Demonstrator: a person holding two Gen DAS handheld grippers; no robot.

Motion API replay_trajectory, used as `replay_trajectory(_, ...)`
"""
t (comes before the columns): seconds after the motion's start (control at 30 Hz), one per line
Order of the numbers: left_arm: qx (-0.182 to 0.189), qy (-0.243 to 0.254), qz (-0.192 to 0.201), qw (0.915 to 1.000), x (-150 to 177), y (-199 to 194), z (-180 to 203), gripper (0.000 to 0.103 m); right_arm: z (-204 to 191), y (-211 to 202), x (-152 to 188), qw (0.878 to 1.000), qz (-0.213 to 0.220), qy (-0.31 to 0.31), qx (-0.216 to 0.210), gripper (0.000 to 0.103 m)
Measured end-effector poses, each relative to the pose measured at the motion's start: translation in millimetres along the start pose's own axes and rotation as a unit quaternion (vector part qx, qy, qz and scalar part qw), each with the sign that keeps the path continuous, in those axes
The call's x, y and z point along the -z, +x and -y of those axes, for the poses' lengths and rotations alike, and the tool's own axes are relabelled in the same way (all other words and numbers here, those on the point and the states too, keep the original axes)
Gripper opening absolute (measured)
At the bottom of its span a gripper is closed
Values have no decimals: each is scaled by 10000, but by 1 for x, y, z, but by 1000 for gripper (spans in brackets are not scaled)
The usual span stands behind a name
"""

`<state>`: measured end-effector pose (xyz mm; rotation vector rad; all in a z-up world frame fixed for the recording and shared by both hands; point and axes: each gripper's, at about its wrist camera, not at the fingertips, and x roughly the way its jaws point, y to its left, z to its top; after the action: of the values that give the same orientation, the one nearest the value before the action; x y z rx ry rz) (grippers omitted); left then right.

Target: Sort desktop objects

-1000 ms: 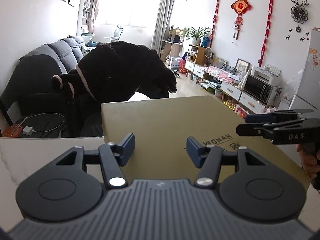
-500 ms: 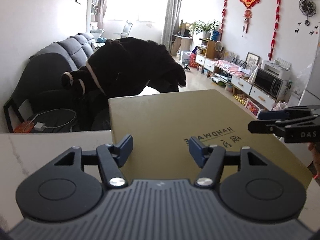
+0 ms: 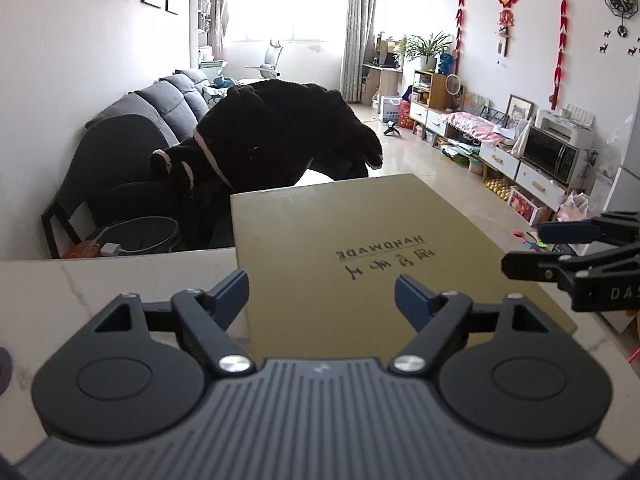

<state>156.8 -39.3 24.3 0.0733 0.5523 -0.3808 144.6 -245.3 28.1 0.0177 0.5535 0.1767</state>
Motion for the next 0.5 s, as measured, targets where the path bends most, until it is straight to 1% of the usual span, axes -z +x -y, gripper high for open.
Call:
replay_trajectory(0.07, -50, -9, 11, 10000, 3, -6, 0, 88, -1, -10, 2, 10000, 14, 69, 64, 80)
replay_trajectory(0.2, -132, -46, 27, 9999, 8, -17, 1, 91, -1, -28, 6, 9997, 27, 215, 119, 84)
replay_trajectory(0.33, -426, -41, -14, 9991, 14, -32, 5, 100, -3, -44, 9, 9993, 12, 331, 180, 91)
replay_trajectory(0.4, -521, -90, 30, 9986, 17, -43, 6, 103, -5, -51, 13, 9992, 1, 342, 208, 98)
replay_trajectory(0.47, -592, -159, 50, 9981, 19, -52, 5, 103, -9, -59, 18, 9991, -7, 371, 185, 102)
replay_trajectory(0.5, -634, -198, 45, 9978, 21, -56, 4, 103, -11, -63, 20, 9991, -12, 389, 165, 102)
